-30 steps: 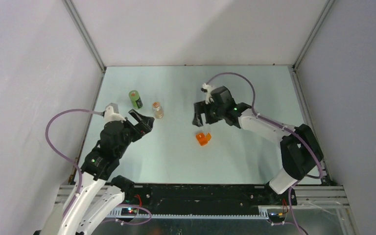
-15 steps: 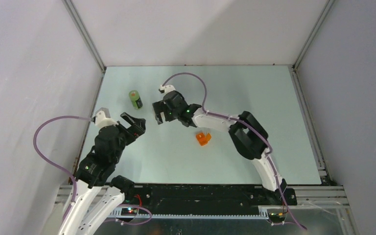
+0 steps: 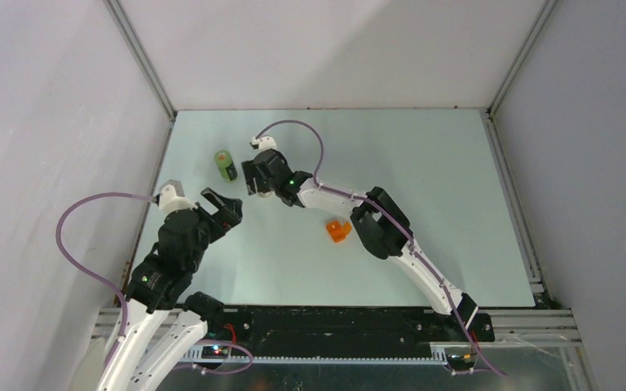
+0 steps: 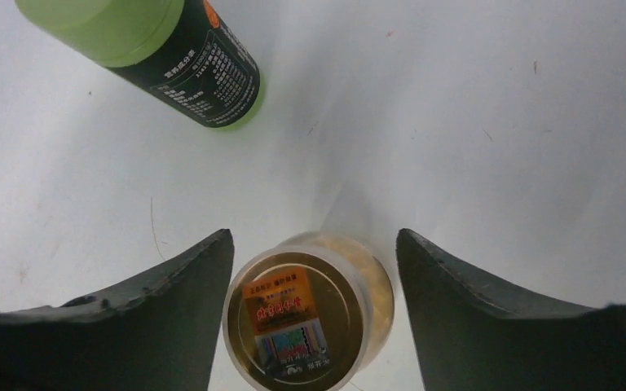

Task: Sort the pills into containers

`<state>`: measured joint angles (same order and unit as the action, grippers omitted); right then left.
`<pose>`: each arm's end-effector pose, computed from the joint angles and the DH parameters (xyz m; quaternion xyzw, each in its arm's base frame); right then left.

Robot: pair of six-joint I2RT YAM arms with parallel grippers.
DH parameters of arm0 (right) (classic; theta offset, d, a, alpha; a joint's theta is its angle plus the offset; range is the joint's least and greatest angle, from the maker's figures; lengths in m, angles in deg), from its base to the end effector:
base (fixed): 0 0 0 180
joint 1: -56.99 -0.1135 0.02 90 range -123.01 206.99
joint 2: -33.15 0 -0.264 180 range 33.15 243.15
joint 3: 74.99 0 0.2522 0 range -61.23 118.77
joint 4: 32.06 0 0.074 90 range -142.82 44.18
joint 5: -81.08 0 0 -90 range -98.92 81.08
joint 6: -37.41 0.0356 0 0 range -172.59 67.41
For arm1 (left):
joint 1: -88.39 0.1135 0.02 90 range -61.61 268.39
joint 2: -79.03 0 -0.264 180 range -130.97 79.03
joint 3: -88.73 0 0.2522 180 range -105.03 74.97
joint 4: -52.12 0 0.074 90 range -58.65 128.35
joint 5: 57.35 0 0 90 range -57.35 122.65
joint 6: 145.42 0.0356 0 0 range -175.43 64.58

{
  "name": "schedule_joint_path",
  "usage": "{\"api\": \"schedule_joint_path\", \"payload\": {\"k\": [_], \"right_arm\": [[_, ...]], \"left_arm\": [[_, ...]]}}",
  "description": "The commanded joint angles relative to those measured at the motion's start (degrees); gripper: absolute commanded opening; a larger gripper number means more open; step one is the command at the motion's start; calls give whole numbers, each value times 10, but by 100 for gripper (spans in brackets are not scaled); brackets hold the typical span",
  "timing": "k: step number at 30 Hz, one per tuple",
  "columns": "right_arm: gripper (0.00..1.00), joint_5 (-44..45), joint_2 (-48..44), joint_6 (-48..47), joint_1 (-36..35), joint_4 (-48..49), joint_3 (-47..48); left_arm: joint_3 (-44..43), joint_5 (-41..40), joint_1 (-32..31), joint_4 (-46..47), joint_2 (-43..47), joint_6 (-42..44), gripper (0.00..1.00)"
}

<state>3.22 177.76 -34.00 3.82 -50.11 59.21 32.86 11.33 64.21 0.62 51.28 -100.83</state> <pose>0.3530 0.4589 0.1690 -0.2023 0.8319 0.2245 0.4654 0.1031 -0.0321 0.3128 -0.2511 0.7885 -0.1810 0.5314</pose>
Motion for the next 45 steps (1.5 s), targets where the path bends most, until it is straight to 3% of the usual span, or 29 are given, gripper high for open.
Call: {"api": "schedule_joint_path", "payload": {"k": [1,3,5,8,17,21,27,30,33,37,45], "right_arm": [[66,11,8,10,0,-19,45],[51,28,2,7,-1,-31,43],[43,40,-17,5,-3,-46,33],[42,31,-86,4,-1,-58,-18],[41,-104,-354,50,40,-166,-211],[42,-148,-499,74,52,-228,-301],[43,-194,-634,135,61,-291,-358],[43,-227,-668,155,66,-306,-372],[43,-239,-693,169,67,-318,-380],[43,-246,-711,180,68,-324,-385],[43,-262,-716,216,66,-283,-396]], "left_arm": [[-10,-13,4,1,1,14,99],[-7,-12,4,3,1,16,99],[-4,-7,3,6,-1,20,99],[5,33,3,36,-10,43,99],[46,195,-8,226,-90,73,99],[45,250,-61,307,-124,101,98],[43,315,-130,433,-174,168,95],[44,422,-148,494,-198,225,93],[37,484,-172,493,-205,287,93],[37,494,-200,500,-200,323,94],[48,451,-215,551,-211,287,89]]}}
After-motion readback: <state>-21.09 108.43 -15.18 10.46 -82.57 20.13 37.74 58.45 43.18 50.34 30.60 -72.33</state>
